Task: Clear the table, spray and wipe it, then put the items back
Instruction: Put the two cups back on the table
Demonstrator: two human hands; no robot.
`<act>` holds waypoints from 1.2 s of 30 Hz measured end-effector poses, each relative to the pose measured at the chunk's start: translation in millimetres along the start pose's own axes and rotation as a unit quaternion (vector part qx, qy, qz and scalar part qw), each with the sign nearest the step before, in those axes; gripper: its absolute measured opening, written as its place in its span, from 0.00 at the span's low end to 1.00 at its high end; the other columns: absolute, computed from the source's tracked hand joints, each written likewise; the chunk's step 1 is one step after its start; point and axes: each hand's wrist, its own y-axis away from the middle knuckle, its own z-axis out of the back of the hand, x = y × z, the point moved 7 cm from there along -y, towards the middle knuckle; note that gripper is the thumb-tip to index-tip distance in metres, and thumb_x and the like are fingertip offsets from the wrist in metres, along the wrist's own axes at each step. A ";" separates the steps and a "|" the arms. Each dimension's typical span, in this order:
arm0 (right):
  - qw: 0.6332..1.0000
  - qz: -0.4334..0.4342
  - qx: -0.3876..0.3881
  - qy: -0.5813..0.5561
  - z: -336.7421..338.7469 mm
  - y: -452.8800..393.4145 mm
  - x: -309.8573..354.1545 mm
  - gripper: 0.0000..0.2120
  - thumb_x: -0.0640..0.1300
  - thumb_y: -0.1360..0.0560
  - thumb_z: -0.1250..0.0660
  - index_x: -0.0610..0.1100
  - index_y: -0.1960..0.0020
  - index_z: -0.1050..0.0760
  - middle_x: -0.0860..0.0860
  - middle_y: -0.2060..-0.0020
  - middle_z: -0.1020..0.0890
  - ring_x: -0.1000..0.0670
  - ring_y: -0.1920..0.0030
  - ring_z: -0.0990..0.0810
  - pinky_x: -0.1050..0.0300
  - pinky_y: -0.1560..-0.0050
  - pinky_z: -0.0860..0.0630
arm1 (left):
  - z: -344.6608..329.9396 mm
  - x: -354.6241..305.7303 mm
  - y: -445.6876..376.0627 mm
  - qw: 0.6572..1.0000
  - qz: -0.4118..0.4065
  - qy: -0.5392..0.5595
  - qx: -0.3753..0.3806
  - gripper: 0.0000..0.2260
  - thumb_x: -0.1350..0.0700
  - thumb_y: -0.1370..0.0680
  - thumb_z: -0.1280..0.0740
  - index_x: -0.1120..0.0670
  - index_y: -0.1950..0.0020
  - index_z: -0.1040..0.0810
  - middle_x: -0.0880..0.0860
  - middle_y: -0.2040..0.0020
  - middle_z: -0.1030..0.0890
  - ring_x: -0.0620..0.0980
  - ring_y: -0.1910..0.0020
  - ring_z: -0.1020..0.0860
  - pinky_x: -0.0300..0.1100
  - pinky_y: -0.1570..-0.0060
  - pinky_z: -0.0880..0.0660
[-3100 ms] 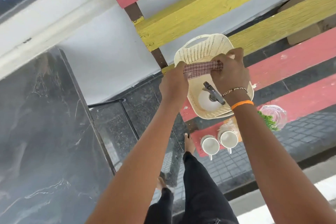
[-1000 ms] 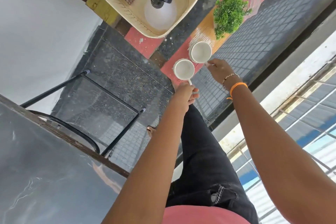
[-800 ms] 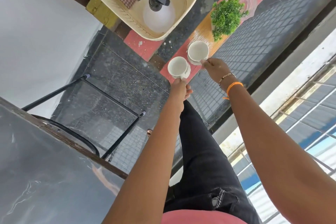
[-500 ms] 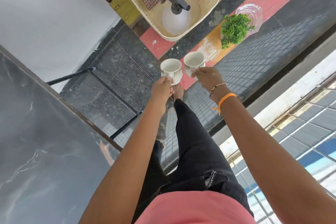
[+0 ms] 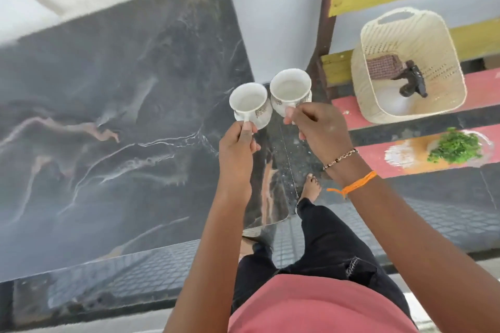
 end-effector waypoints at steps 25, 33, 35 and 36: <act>0.964 0.168 0.204 0.002 -472.1 127.8 168.9 0.13 0.43 0.26 0.34 0.49 0.69 0.21 0.50 0.79 0.27 0.59 0.80 0.29 0.63 0.69 0.32 | 500.6 7.6 12.5 0.955 -0.098 0.082 -0.267 0.14 0.57 0.20 0.42 0.52 0.66 0.29 0.44 0.74 0.34 0.38 0.76 0.35 0.37 0.63 0.34; 0.966 0.149 0.210 0.029 -579.5 93.1 210.6 0.12 0.44 0.26 0.34 0.38 0.63 0.19 0.45 0.74 0.26 0.60 0.80 0.28 0.60 0.67 0.31 | 595.3 -5.2 -56.4 0.948 -0.092 0.072 -0.297 0.13 0.57 0.19 0.43 0.53 0.64 0.30 0.47 0.69 0.33 0.43 0.70 0.37 0.37 0.66 0.38; 0.967 0.146 0.205 0.031 -601.9 84.8 219.7 0.11 0.43 0.26 0.35 0.40 0.63 0.19 0.47 0.74 0.25 0.60 0.80 0.28 0.60 0.66 0.30 | 616.4 -7.8 -76.0 0.951 -0.083 0.074 -0.288 0.14 0.57 0.19 0.43 0.54 0.65 0.30 0.47 0.70 0.33 0.42 0.71 0.37 0.36 0.69 0.38; 0.969 0.143 0.199 0.031 -611.6 81.2 223.0 0.11 0.43 0.26 0.34 0.39 0.63 0.18 0.49 0.75 0.26 0.60 0.79 0.27 0.60 0.66 0.31 | 625.8 -8.0 -84.6 0.954 -0.079 0.072 -0.281 0.15 0.57 0.19 0.43 0.53 0.66 0.31 0.46 0.72 0.34 0.42 0.72 0.37 0.34 0.70 0.38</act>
